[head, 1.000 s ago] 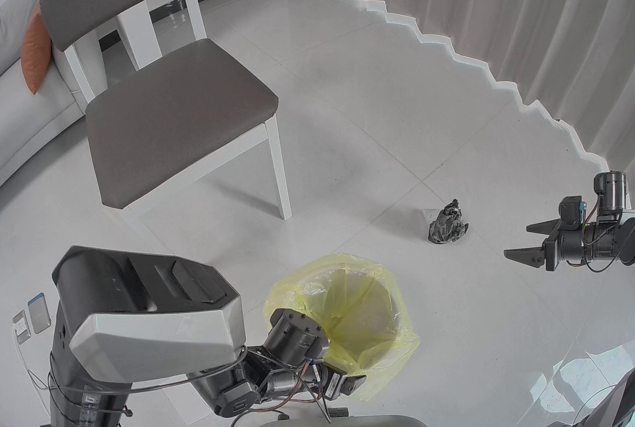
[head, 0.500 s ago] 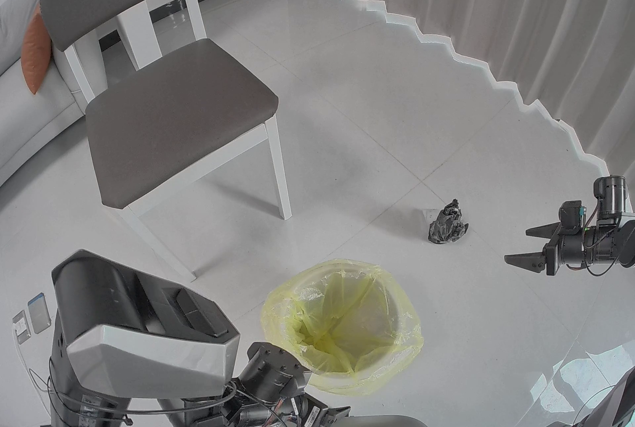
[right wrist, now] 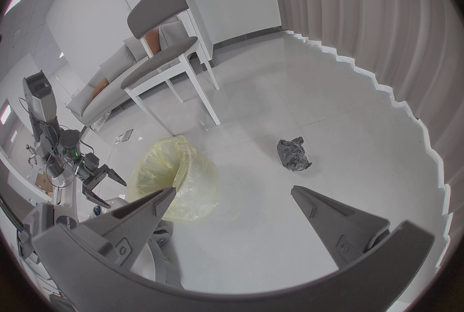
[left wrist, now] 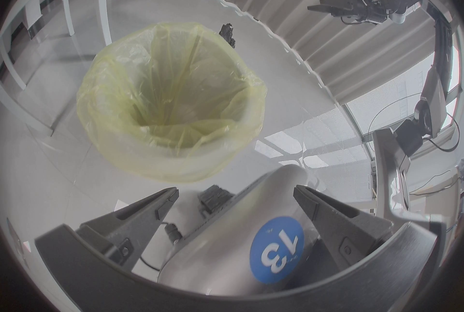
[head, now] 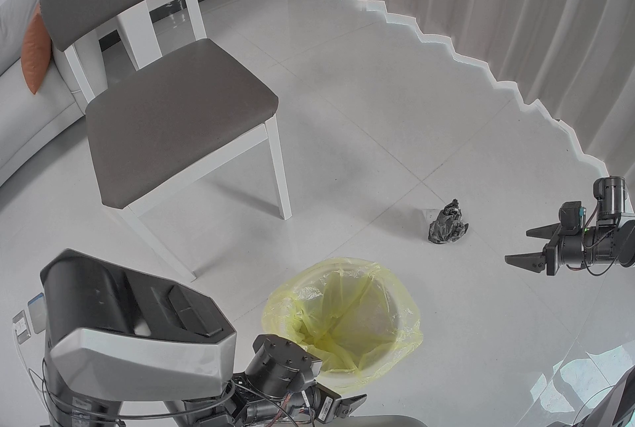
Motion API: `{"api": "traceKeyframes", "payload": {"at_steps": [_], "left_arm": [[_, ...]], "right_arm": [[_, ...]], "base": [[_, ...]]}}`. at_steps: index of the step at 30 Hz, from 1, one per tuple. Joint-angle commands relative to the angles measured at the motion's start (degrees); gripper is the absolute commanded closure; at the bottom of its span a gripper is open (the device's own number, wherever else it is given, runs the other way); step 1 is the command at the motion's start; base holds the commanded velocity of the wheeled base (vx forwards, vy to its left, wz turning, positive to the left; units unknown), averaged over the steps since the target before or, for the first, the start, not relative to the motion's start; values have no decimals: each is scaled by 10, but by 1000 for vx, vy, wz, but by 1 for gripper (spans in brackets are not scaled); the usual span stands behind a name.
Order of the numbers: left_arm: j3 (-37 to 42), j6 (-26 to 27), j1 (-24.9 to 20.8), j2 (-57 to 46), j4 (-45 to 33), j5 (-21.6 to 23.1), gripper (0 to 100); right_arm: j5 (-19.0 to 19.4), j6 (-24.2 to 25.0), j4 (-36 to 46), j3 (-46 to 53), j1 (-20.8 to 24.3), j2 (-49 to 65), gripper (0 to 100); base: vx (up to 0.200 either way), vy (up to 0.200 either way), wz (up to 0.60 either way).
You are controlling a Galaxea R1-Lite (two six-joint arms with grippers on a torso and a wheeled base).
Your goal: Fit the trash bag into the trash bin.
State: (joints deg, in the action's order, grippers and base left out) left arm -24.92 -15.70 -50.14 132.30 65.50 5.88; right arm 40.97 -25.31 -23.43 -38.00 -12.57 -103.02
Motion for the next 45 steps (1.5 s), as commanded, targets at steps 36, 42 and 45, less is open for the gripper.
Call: {"api": "traceKeyframes", "payload": {"at_steps": [36, 42, 45], "left_arm": [[-152, -45, -69, 9, -150, 14, 0], [-138, -54, -70, 8, -149, 13, 0], [-159, -52, -71, 33, -150, 13, 0]], "right_arm": [[1, -5, -39, 6, -11, -68, 0], [0, -3, -39, 2, -11, -62, 0], [-1, -3, -39, 2, -11, -58, 0]], "base": [[0, 0, 0], [0, 0, 0], [0, 0, 0]]}}
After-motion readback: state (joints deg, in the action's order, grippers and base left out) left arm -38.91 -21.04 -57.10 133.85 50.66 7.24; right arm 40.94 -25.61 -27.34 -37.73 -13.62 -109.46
